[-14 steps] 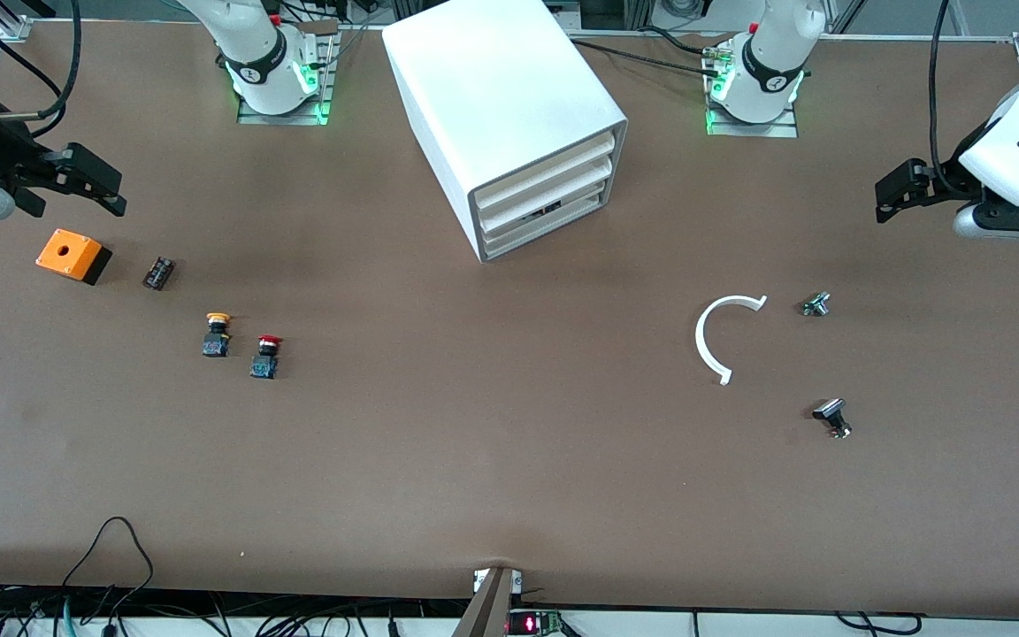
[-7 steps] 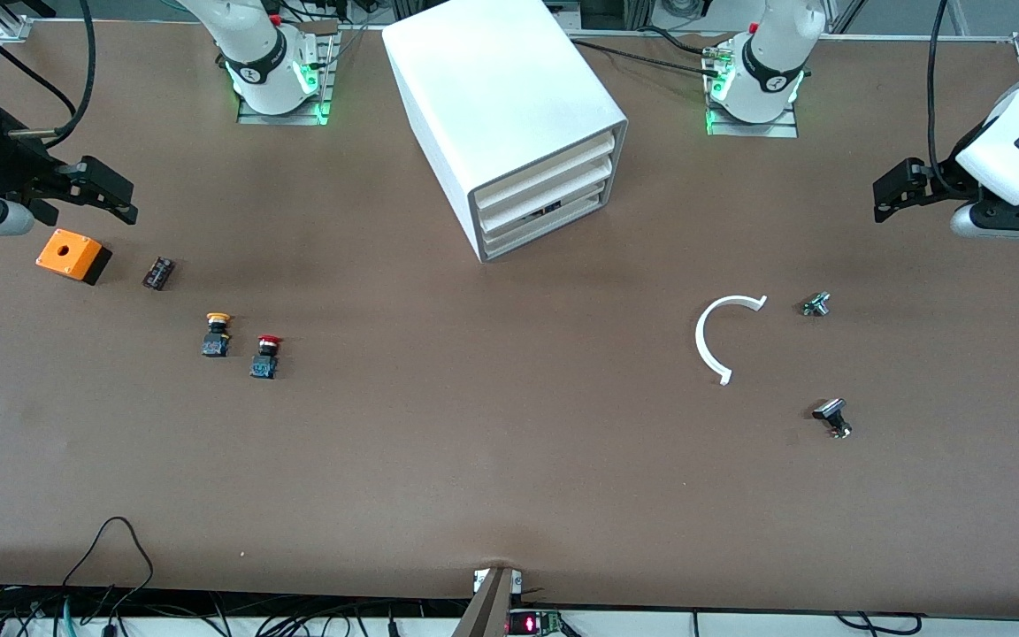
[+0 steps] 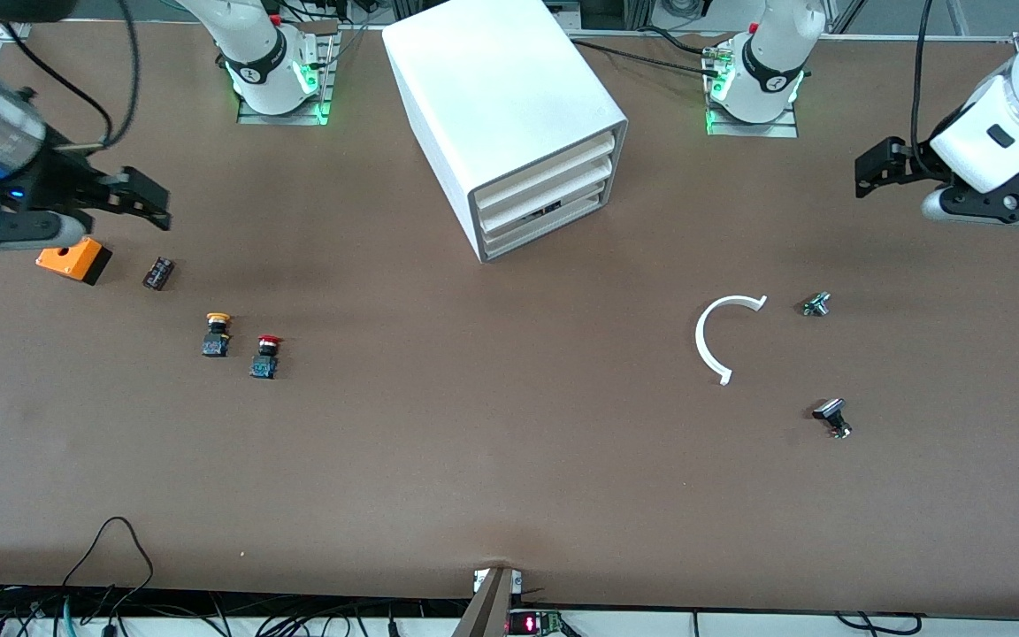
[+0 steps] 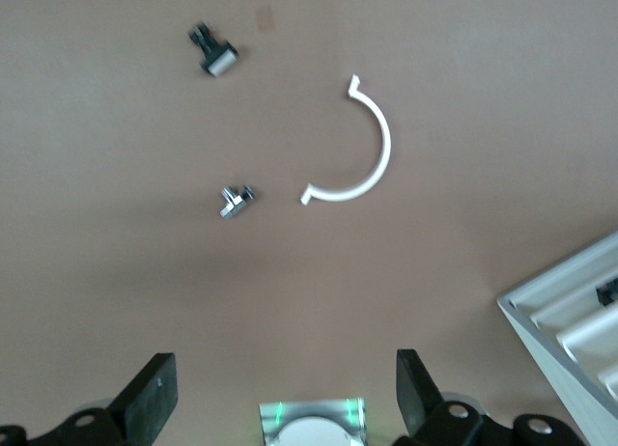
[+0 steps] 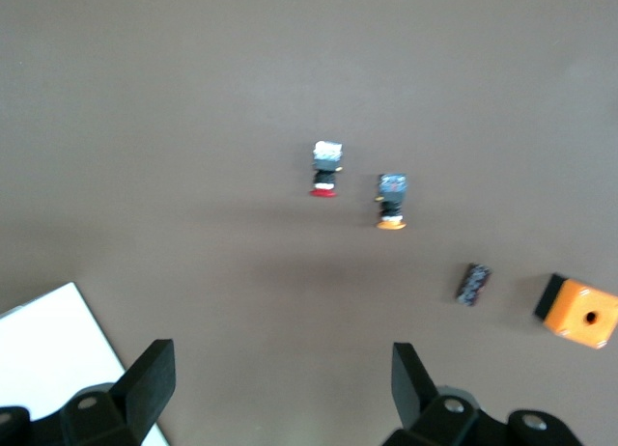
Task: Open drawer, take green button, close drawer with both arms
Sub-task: 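Reach the left gripper to the drawer handle while the right gripper approaches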
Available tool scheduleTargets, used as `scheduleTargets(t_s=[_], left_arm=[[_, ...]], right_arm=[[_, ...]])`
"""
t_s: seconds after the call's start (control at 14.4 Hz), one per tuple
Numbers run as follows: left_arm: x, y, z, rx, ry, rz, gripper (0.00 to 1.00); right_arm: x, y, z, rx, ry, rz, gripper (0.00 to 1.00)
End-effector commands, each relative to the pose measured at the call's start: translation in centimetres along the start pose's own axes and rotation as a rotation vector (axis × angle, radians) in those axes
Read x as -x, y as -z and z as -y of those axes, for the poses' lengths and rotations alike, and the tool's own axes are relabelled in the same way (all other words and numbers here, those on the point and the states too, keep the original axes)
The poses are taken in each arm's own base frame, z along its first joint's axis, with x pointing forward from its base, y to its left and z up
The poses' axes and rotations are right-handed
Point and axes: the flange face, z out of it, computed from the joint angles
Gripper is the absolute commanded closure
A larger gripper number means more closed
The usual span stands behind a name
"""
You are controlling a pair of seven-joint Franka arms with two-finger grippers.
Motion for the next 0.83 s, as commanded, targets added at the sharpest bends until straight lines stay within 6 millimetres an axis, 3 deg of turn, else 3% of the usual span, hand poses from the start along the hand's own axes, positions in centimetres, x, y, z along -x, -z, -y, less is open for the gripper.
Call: scheduleTargets(t_s=[0.0,0.14,0.28,0.42,0.55,0.76], left_arm=[[-1.4,-3.2,-0.2,0.079,-0.010,0.161,0.00],[-1.5,-7.1,-1.6,0.128,-0.051,0.376,0.00],[-1.7,-8.9,-2.6,0.210,-0.092,0.431,0.00],[-3.3,-13.2,-4.1,0.397,-0.239,0.476,0.00],[-4.8,-15.9,-5.2,0.520,-0.267,0.390,0.00],[-5.3,-20.7,-8.3,0.728,-0.214,0.236,0.00]], right_arm=[[-0.8,-2.0,3.8,0.017,-0.030,0.009,0.01],[-1.1,-3.1,5.1,0.017,-0.072,0.018,0.01],[-1.0,-4.3,8.0,0.035,-0.088,0.024,0.01],[-1.5,-5.3,8.5,0.038,-0.095,0.027,0.01],[-2.2,-6.7,8.8,0.045,-0.091,0.038,0.01],[-1.6,-8.2,11.8,0.056,-0.169,0.058,0.01]])
